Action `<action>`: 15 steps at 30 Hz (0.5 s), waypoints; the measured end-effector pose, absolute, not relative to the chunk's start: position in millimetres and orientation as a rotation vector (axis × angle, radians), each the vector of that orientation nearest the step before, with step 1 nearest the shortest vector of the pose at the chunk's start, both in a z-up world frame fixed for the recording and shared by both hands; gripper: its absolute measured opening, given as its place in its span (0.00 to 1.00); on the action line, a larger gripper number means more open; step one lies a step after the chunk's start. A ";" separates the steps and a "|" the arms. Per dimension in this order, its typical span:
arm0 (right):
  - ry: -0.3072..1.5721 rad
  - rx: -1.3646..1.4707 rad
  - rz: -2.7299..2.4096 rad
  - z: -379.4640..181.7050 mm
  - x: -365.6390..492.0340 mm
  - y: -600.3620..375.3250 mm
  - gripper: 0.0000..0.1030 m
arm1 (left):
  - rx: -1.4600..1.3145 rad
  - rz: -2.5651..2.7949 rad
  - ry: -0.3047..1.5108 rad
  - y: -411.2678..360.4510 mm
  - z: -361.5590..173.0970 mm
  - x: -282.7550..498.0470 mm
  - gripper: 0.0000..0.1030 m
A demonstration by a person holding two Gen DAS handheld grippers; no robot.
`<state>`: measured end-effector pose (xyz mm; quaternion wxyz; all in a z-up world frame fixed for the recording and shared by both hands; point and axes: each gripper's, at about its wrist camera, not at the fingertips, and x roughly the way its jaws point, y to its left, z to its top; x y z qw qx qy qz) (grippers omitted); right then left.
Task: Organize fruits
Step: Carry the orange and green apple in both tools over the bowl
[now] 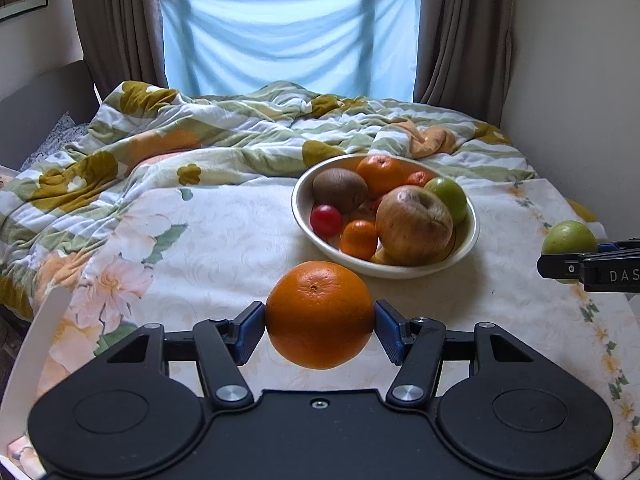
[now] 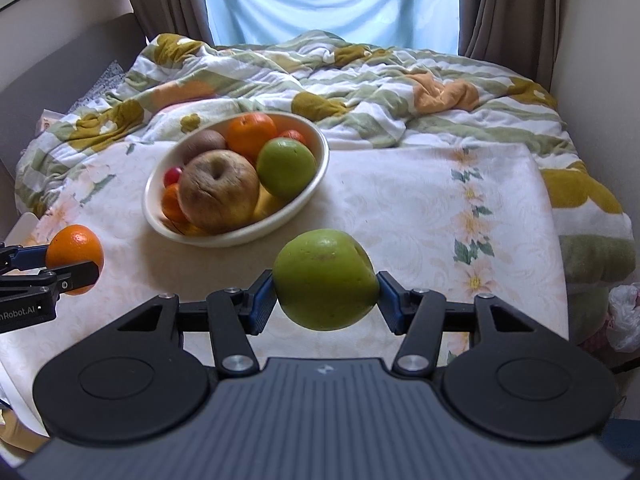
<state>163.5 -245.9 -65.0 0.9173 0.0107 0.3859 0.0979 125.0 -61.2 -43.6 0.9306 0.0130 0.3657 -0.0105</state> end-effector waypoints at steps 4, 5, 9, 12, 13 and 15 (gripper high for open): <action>0.773 0.015 0.207 -46.8 162.0 -245.5 0.67 | 0.025 -0.023 0.731 -59.7 -24.5 126.1 0.62; 0.768 0.012 0.208 -42.0 162.3 -245.4 0.67 | 0.022 -0.025 0.728 -58.6 -18.8 127.4 0.62; 0.751 0.015 0.214 -21.1 166.4 -246.3 0.67 | 0.029 -0.031 0.695 -58.2 0.5 134.0 0.62; 0.732 0.001 0.217 -6.3 172.0 -244.7 0.67 | 0.038 -0.041 0.674 -57.4 13.0 144.4 0.62; 0.726 -0.005 0.219 -2.1 174.3 -243.7 0.67 | 0.041 -0.044 0.670 -57.6 15.8 148.4 0.62; 0.718 -0.013 0.223 6.1 180.1 -241.3 0.67 | 0.046 -0.049 0.667 -58.3 21.2 158.2 0.62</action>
